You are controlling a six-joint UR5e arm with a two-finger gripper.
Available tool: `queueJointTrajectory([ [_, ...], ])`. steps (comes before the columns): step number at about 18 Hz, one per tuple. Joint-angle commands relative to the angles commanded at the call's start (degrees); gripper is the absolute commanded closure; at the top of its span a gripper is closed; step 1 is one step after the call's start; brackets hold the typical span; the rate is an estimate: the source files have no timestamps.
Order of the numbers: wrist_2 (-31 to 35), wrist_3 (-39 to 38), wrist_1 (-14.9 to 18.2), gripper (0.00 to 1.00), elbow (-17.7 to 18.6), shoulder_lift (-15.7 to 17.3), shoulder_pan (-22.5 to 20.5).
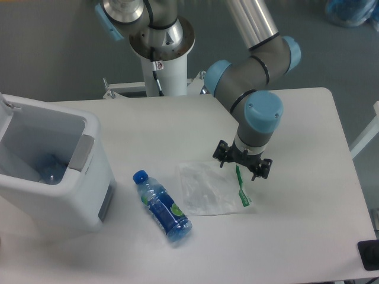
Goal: Place the trash in the trash can
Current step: 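Move the gripper down over the clear plastic bag's green strip, then close the gripper on the green strip of the plastic bag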
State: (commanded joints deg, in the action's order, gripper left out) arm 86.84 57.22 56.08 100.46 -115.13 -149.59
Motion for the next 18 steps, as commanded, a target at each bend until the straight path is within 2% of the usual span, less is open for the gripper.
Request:
queueJointTrajectory([
  [6, 0.1, -1.4, -1.5, 0.0, 0.0, -1.1, 0.6],
  [7, 0.1, -1.5, -1.5, 0.03, -0.1, -1.1, 0.7],
  [10, 0.1, -1.6, -1.5, 0.31, 0.1, -1.2, 0.9],
  [13, 0.1, -1.7, -1.5, 0.55, 0.3, -1.5, 1.2],
  [18, -0.2, -3.6, -1.4, 0.87, -0.5, -1.2, 1.5],
])
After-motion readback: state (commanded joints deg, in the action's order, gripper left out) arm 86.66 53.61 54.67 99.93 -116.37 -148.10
